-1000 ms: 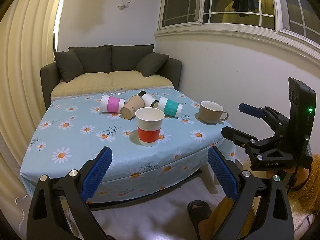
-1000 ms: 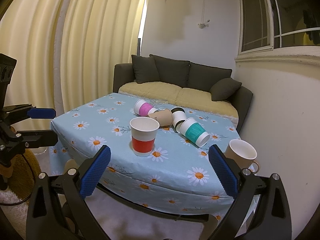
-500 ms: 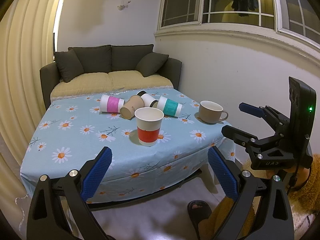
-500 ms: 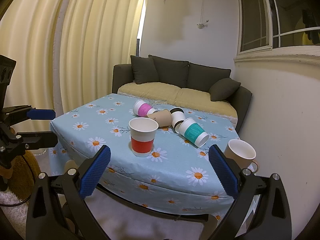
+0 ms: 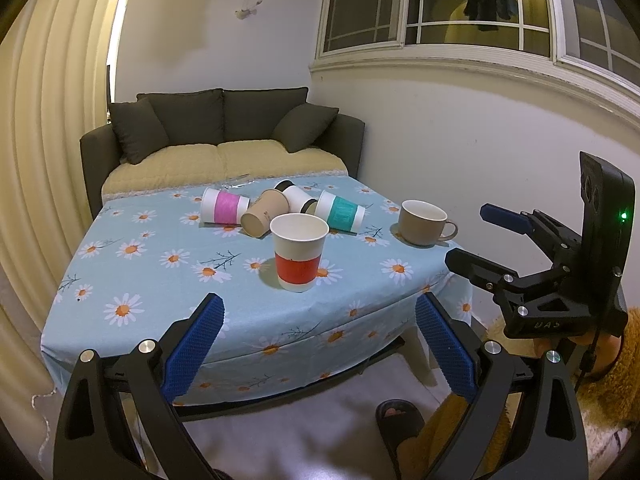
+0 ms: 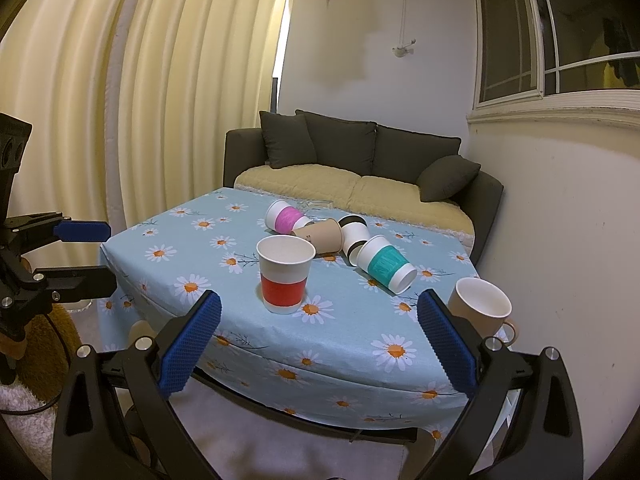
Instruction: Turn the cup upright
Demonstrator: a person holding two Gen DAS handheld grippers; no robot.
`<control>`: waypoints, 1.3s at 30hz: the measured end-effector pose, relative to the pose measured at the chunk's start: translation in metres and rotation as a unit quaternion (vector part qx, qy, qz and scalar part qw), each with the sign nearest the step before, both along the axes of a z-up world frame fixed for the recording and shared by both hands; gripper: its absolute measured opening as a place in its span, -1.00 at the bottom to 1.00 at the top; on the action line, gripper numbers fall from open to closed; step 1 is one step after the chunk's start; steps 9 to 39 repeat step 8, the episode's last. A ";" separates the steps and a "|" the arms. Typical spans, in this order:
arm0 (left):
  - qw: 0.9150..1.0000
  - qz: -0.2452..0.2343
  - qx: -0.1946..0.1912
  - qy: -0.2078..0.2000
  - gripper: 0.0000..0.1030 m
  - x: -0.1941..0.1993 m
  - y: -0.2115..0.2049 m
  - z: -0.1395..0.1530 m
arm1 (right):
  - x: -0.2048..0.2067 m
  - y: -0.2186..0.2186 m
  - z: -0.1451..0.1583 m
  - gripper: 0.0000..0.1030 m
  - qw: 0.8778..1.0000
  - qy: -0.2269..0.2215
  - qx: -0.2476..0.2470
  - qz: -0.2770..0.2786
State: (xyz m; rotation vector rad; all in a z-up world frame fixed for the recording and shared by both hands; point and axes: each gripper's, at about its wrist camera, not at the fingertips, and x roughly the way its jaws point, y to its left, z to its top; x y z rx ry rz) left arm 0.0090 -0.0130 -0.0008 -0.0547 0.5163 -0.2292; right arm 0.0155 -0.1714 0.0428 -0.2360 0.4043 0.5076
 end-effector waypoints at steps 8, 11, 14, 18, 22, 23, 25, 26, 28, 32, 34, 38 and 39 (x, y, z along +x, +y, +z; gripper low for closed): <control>1.000 0.002 0.001 -0.001 0.83 -0.002 -0.001 0.000 | 0.000 0.000 0.000 0.89 1.000 0.000 0.000 0.000; 1.000 0.002 0.001 -0.001 0.83 -0.002 -0.001 0.000 | 0.000 0.000 0.000 0.89 1.000 0.000 0.000 0.000; 1.000 0.002 0.001 -0.001 0.83 -0.002 -0.001 0.000 | 0.000 0.000 0.000 0.89 1.000 0.000 0.000 0.000; 1.000 0.002 0.001 -0.001 0.83 -0.002 -0.001 0.000 | 0.000 0.000 0.000 0.89 1.000 0.000 0.000 0.000; 1.000 0.002 0.001 -0.001 0.83 -0.002 -0.001 0.000 | 0.000 0.000 0.000 0.89 1.000 0.000 0.000 0.000; 1.000 0.002 0.001 -0.001 0.83 -0.002 -0.001 0.000 | 0.000 0.000 0.000 0.89 1.000 0.000 0.000 0.000; 1.000 0.002 0.001 -0.001 0.83 -0.002 -0.001 0.000 | 0.000 0.000 0.000 0.89 1.000 0.000 0.000 0.000; 1.000 0.002 0.001 -0.001 0.83 -0.002 -0.001 0.000 | 0.000 0.000 0.000 0.89 1.000 0.000 0.000 0.000; 1.000 0.002 0.001 -0.001 0.83 -0.002 -0.001 0.000 | 0.000 0.000 0.000 0.89 1.000 0.000 0.000 0.000; 1.000 0.002 0.001 -0.001 0.83 -0.002 -0.001 0.000 | 0.000 0.000 0.000 0.89 1.000 0.000 0.000 0.000; 1.000 0.002 0.001 -0.001 0.83 -0.002 -0.001 0.000 | 0.000 0.000 0.000 0.89 1.000 0.000 0.000 0.000; 1.000 0.002 0.001 -0.001 0.83 -0.002 -0.001 0.000 | 0.000 0.000 0.000 0.89 1.000 0.000 0.000 0.000; 1.000 0.002 0.001 -0.001 0.83 -0.002 -0.001 0.000 | 0.000 0.000 0.000 0.89 1.000 0.000 0.000 0.000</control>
